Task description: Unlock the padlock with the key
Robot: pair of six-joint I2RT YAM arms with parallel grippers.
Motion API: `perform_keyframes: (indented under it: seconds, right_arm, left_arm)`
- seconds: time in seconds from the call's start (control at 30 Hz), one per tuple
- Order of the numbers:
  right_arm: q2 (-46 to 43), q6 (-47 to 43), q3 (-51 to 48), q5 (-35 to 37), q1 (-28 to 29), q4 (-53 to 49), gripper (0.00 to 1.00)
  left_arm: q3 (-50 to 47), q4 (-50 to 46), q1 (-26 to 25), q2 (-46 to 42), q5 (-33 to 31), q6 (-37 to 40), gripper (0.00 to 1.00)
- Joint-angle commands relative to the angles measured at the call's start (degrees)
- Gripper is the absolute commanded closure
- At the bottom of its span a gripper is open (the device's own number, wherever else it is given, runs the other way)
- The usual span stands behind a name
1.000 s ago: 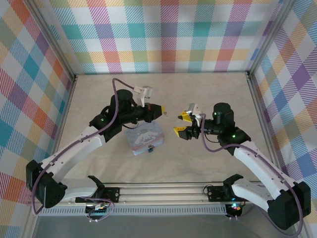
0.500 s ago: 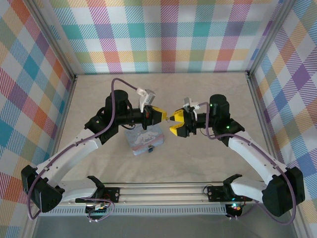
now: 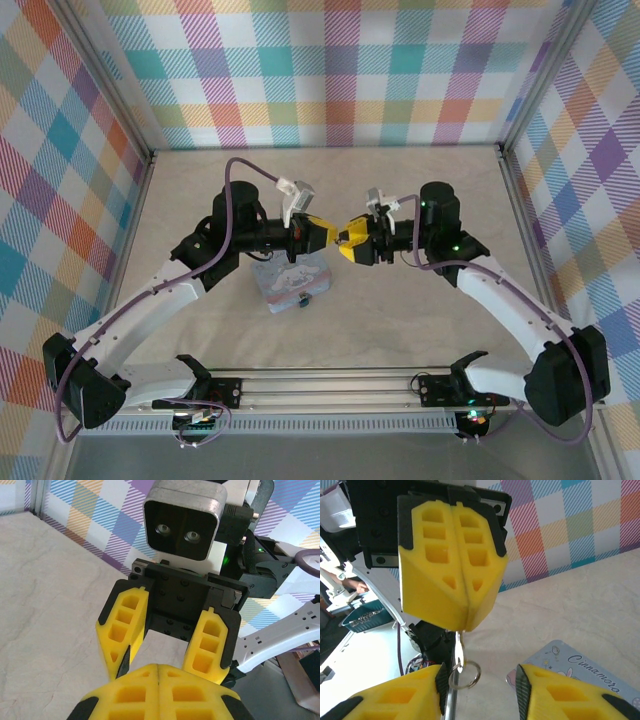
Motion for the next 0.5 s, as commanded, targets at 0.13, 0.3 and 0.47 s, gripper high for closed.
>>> perform_keyframes:
  seconds: [0.13,0.3,0.47]
  right_arm:
    - [1.66,-0.13,3.4,-2.67,1.07,0.76,0.67]
    - [1.85,-0.56,3.19,-2.64,1.19,-0.07,0.76]
    - [0.65,-1.53,2.64,-1.89,1.25,-2.13,0.85]
  left_arm:
    - [-0.07,1.39,-0.05,-0.18,1.0,1.89,1.0]
    - [-0.24,1.4,-0.06,-0.21,-0.03,1.8,1.0]
    - [-0.45,1.32,-0.06,-0.36,-0.47,1.89,1.0]
